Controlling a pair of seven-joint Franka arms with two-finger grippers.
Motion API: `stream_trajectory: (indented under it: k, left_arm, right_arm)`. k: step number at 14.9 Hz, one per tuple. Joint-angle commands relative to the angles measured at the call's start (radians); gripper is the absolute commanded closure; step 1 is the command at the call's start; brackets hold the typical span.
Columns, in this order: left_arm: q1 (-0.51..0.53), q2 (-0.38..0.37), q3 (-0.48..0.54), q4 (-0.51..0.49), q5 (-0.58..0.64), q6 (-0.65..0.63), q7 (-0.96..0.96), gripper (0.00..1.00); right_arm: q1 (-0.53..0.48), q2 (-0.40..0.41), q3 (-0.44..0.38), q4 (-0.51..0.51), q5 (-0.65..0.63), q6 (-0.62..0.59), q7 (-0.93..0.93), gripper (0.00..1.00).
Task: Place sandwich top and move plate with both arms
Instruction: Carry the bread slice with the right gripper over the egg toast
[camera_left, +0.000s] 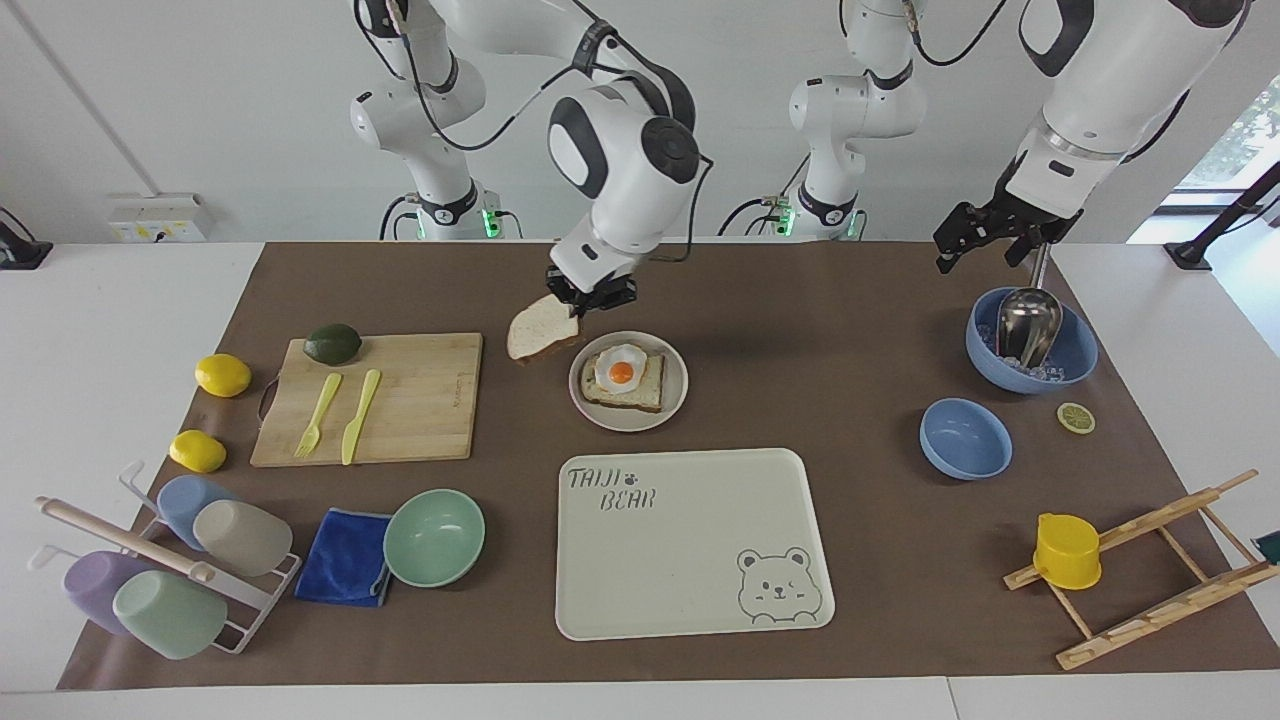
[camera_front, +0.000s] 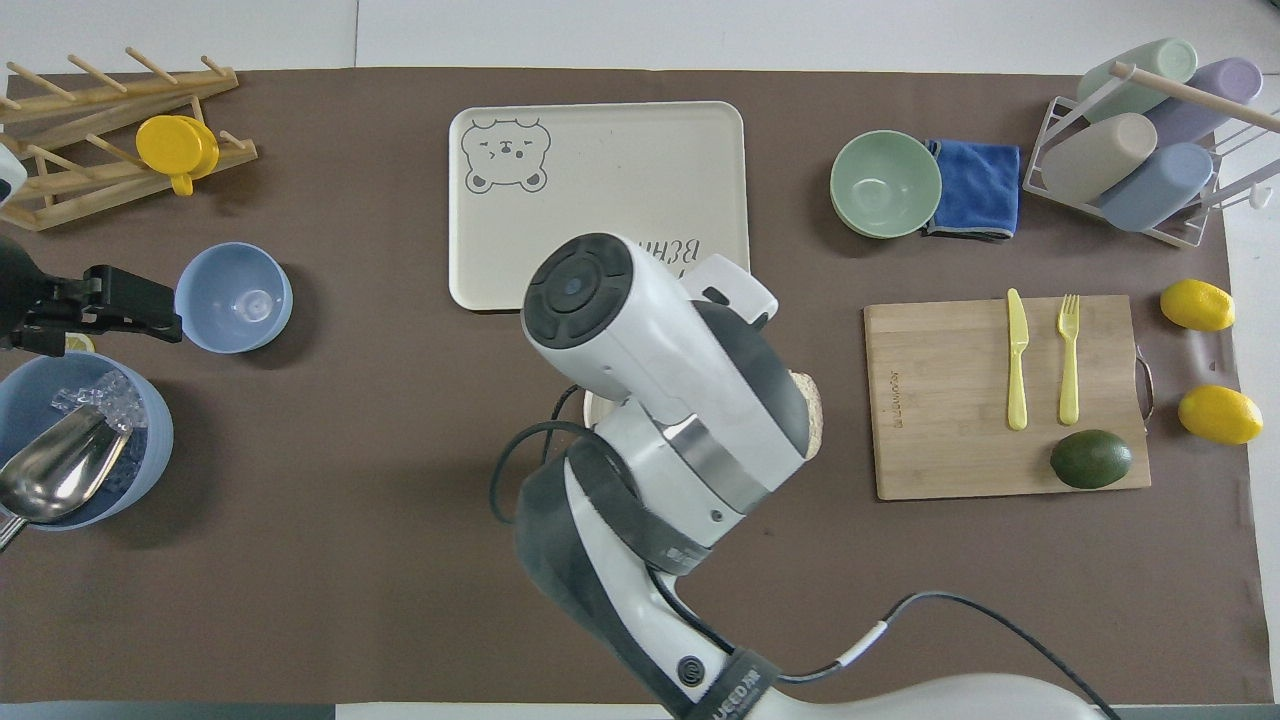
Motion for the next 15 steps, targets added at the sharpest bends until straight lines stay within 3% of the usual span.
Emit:
stream_trajectory:
  k: [1, 4, 15]
  left_arm:
    - [0.005, -0.012, -0.001, -0.013, 0.012, 0.004, 0.001, 0.00]
    - [0.005, -0.012, -0.001, -0.015, 0.012, 0.005, 0.000, 0.00]
    - [0.013, -0.024, -0.001, -0.038, 0.012, 0.028, 0.003, 0.00]
  right_arm:
    - [0.022, 0.206, -0.008, 0.274, 0.004, -0.078, 0.036, 1.00]
    - [0.067, 0.226, -0.011, 0.280, 0.003, -0.018, 0.050, 1.00]
    - [0.052, 0.143, -0.012, 0.036, 0.058, 0.132, 0.110, 1.00]
